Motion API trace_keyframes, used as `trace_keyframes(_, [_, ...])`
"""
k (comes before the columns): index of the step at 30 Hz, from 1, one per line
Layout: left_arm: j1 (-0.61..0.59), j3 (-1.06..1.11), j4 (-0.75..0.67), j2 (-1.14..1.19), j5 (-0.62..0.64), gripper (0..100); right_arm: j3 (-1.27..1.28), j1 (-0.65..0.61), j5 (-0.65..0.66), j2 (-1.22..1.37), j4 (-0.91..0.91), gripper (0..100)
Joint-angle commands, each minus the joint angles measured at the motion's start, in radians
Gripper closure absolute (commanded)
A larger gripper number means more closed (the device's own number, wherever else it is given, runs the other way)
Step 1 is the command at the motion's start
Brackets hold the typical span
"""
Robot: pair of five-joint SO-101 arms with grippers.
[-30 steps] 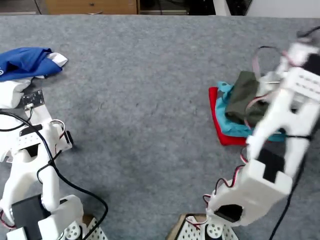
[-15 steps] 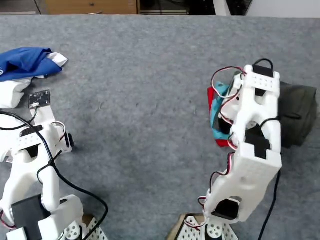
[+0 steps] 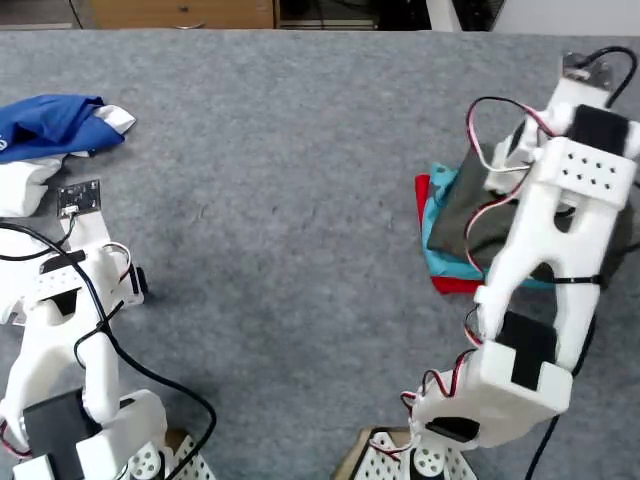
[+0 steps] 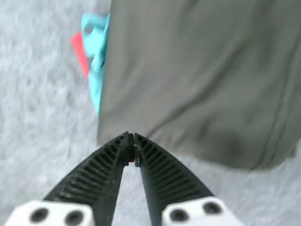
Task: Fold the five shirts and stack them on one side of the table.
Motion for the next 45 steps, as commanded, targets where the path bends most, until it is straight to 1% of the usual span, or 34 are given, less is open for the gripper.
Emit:
trace_keyframes(1, [-0.002, 0.000, -0.011, -0.031, 0.012, 85, 0.005, 0.031, 0.078, 0.070, -0.222, 99.3])
trace_keyframes(4, [-0.002, -0.003, -0.011, -0.031, 0.072, 85, 0.005, 0.028, 0.109, 0.208, -0.379, 99.3])
trace_keyframes(7, [-0.002, -0.008, -0.011, -0.031, 0.117, 85, -0.030, 0.024, 0.114, 0.357, -0.489, 99.3])
trace_keyframes(9, [-0.002, -0.008, -0.011, -0.031, 0.140, 85, -0.073, 0.024, 0.127, 0.463, -0.534, 99.3])
trace_keyframes(11, [-0.002, -0.008, -0.011, -0.031, 0.152, 85, -0.139, 0.024, 0.167, 0.555, -0.532, 99.3])
trace_keyframes(14, [-0.002, -0.009, -0.012, -0.031, 0.153, 85, -0.262, 0.031, 0.227, 0.657, -0.462, 99.3])
trace_keyframes(16, [0.000, -0.009, -0.012, -0.031, 0.153, 85, -0.358, 0.041, 0.249, 0.688, -0.370, 99.3])
trace_keyframes(22, [0.000, -0.009, -0.012, -0.031, 0.153, 85, -0.737, 0.067, 0.253, 0.664, 0.055, 99.3])
trace_keyframes(24, [0.000, -0.009, -0.012, -0.031, 0.153, 85, -0.877, 0.081, 0.253, 0.659, 0.161, 99.3])
trace_keyframes(27, [0.000, -0.009, -0.012, -0.031, 0.153, 85, -1.004, 0.148, 0.253, 0.657, 0.158, 99.3])
trace_keyframes(29, [0.000, -0.009, -0.012, -0.031, 0.153, 85, -1.046, 0.194, 0.255, 0.662, 0.158, 99.3])
trace_keyframes(33, [0.000, -0.009, -0.012, -0.031, 0.152, 85, -1.046, 0.291, 0.293, 0.688, 0.155, 99.3])
trace_keyframes(38, [0.000, -0.009, -0.012, -0.031, 0.152, 85, -1.053, 0.389, 0.318, 0.822, 0.057, 99.3])
trace_keyframes(41, [0.000, -0.009, -0.012, -0.031, 0.152, 85, -1.053, 0.429, 0.318, 0.908, 0.009, 99.3])
trace_keyframes(45, [0.000, -0.009, -0.012, -0.031, 0.147, 85, -1.055, 0.418, 0.322, 1.001, 0.002, 99.3])
